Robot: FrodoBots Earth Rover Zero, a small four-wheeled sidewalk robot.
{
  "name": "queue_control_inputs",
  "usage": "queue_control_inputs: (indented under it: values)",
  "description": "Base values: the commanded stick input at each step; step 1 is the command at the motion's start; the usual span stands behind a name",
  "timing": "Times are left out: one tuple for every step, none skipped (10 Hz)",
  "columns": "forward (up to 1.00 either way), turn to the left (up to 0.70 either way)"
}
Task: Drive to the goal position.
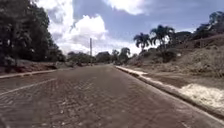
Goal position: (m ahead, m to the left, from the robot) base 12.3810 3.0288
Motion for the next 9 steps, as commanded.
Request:
queue_control_inputs:
  values:
    - [0.50, 0.00]
    - [0.50, 0.00]
    - [0.50, 0.00]
    - [0.50, 0.00]
    - [0.50, 0.00]
    - [0.50, 0.00]
    - [0.50, 0.00]
    - [0.50, 0.00]
    - [0.50, 0.00]
